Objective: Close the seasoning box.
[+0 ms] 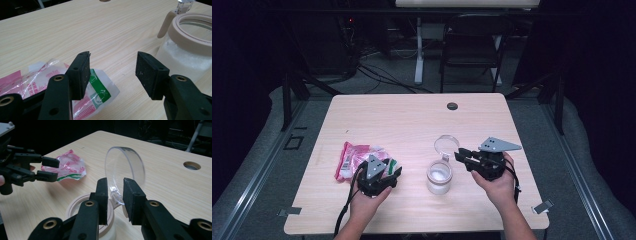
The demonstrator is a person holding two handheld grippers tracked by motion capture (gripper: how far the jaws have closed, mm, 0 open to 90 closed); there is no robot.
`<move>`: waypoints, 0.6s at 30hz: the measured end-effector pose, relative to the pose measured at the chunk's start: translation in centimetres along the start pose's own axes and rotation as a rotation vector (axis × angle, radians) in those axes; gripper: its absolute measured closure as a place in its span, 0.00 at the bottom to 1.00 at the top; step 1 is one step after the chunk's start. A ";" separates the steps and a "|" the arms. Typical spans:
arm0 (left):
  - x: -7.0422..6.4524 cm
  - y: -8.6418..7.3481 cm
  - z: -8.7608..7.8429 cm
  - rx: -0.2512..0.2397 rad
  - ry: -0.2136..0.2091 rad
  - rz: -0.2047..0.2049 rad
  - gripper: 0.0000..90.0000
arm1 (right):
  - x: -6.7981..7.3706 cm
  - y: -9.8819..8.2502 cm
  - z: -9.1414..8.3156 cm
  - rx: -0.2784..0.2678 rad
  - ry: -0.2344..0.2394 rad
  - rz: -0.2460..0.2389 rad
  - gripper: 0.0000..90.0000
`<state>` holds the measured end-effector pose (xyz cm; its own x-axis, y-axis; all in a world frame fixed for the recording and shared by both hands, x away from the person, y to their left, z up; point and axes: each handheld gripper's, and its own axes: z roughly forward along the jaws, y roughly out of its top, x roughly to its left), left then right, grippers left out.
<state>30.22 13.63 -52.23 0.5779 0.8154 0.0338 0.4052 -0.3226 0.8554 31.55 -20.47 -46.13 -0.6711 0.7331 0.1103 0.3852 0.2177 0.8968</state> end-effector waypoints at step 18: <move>-0.2 -0.4 -1.4 -0.008 0.026 -0.002 0.50 | -2.7 -0.8 1.8 0.016 -0.028 0.074 0.67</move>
<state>28.96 14.23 -51.84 0.5586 0.8282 0.0454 0.4007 -0.3174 0.8594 34.21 -21.42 -47.90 -0.6223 0.7654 0.1637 0.4433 0.1723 0.8797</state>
